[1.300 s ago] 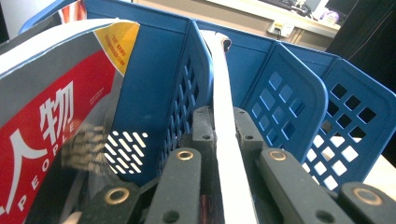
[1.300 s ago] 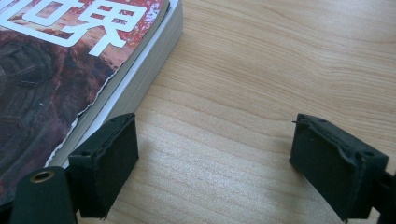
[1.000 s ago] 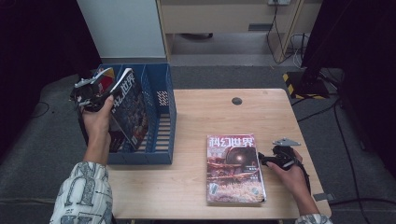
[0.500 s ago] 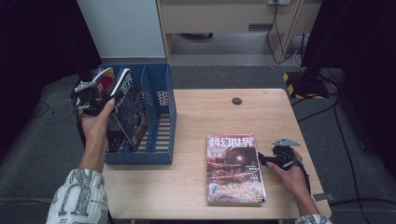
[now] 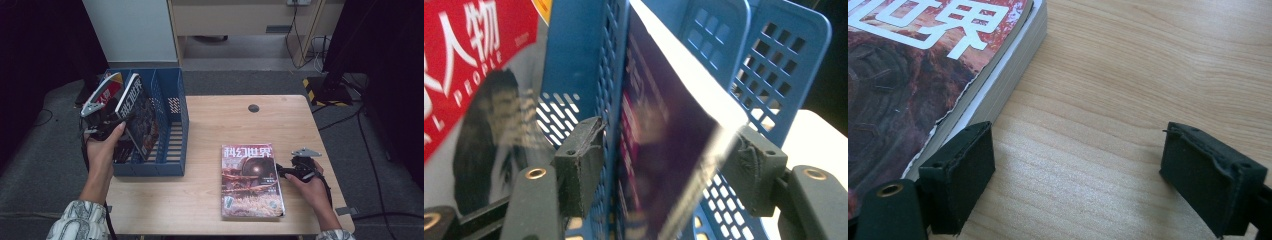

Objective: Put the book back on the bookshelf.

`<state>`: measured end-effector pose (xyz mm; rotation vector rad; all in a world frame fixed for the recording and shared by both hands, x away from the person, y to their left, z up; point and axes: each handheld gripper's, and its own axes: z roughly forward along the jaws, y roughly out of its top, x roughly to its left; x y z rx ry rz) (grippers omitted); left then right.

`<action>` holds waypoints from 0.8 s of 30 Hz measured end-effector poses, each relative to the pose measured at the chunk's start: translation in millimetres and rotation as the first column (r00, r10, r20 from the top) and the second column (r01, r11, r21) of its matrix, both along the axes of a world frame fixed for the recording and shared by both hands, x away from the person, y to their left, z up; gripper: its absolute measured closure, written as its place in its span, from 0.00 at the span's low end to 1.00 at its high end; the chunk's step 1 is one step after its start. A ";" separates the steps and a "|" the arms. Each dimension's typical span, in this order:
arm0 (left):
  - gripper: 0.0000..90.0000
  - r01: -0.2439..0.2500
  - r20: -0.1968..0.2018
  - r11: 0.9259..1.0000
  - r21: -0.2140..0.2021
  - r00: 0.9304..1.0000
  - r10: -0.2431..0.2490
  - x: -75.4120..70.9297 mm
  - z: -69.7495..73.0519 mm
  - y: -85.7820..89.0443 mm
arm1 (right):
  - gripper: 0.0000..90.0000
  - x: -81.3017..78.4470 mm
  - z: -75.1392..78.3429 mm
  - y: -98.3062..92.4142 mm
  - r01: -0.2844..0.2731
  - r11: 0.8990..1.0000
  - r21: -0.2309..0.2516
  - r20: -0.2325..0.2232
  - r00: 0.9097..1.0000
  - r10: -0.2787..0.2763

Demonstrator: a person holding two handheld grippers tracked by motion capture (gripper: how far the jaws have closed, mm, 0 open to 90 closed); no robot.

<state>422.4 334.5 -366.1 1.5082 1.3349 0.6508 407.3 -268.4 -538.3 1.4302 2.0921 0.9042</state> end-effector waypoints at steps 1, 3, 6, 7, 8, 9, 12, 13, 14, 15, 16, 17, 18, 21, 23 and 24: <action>0.39 0.006 0.004 1.000 0.000 1.000 -0.006 -1.4 -0.8 -0.2 | 0.16 -0.1 0.0 0.1 0.001 1.000 0.000 0.000 1.000 -0.001; 0.38 0.015 0.006 1.000 0.001 1.000 -0.015 -4.7 -3.2 -0.3 | 0.16 -0.1 0.0 0.1 0.000 1.000 0.000 0.000 1.000 0.000; 0.36 0.018 0.006 1.000 -0.008 1.000 -0.018 -9.2 -6.7 0.2 | 0.16 -0.4 0.0 0.3 0.002 1.000 0.001 -0.001 1.000 -0.002; 0.36 0.018 0.005 1.000 -0.007 1.000 -0.018 -10.6 -8.0 0.0 | 0.16 -0.6 0.1 0.4 0.003 1.000 0.001 -0.002 1.000 -0.003; 0.36 0.018 0.005 1.000 -0.006 1.000 -0.018 -11.5 -9.2 -0.1 | 0.16 -0.8 0.1 0.5 0.003 1.000 0.001 -0.002 1.000 -0.003; 0.35 0.020 0.003 1.000 -0.003 1.000 -0.020 -12.7 -10.9 -0.5 | 0.16 -0.8 0.1 0.8 0.005 1.000 0.003 -0.002 1.000 -0.005; 0.35 0.032 -0.008 0.999 0.001 0.999 -0.032 -16.6 -18.2 -2.6 | 0.16 -1.0 0.0 1.0 0.007 1.000 0.005 -0.002 1.000 -0.007; 0.35 0.033 -0.008 0.999 0.002 0.999 -0.033 -17.8 -20.4 -3.0 | 0.16 -1.1 0.1 1.1 0.007 1.000 0.005 -0.002 1.000 -0.007; 0.35 0.033 -0.011 0.999 0.001 0.999 -0.033 -19.0 -22.5 -3.2 | 0.15 -1.1 0.0 1.1 0.007 1.000 0.005 -0.002 1.000 -0.007; 0.35 0.034 -0.012 0.999 -0.001 0.999 -0.034 -19.9 -24.1 -3.3 | 0.15 -1.1 0.0 1.0 0.006 1.000 0.005 -0.002 1.000 -0.006; 0.35 0.034 -0.014 0.999 -0.002 0.999 -0.034 -21.1 -26.1 -3.2 | 0.15 -1.1 0.0 1.0 0.006 1.000 0.006 -0.002 1.000 -0.006; 0.35 0.035 -0.015 0.999 -0.005 0.999 -0.036 -21.9 -27.5 -3.1 | 0.15 -1.1 0.0 1.0 0.006 1.000 0.006 -0.003 1.000 -0.006; 0.35 0.037 -0.016 0.999 -0.006 0.999 -0.037 -23.3 -29.5 -2.8 | 0.15 -1.1 0.0 1.0 0.006 1.000 0.007 -0.004 1.000 -0.006; 0.35 0.039 -0.016 0.999 -0.010 0.999 -0.040 -26.3 -32.8 -2.2 | 0.15 -0.9 0.0 1.0 0.006 1.000 0.008 -0.004 1.000 -0.006; 0.35 0.041 -0.016 0.999 -0.002 0.999 -0.041 -28.5 -34.8 -2.0 | 0.14 -0.8 0.0 0.7 0.004 1.000 0.006 -0.005 1.000 -0.003; 0.35 0.042 -0.017 0.999 0.000 0.999 -0.042 -30.0 -35.9 -2.0 | 0.14 -0.6 0.0 0.8 0.004 1.000 0.004 -0.006 1.000 -0.004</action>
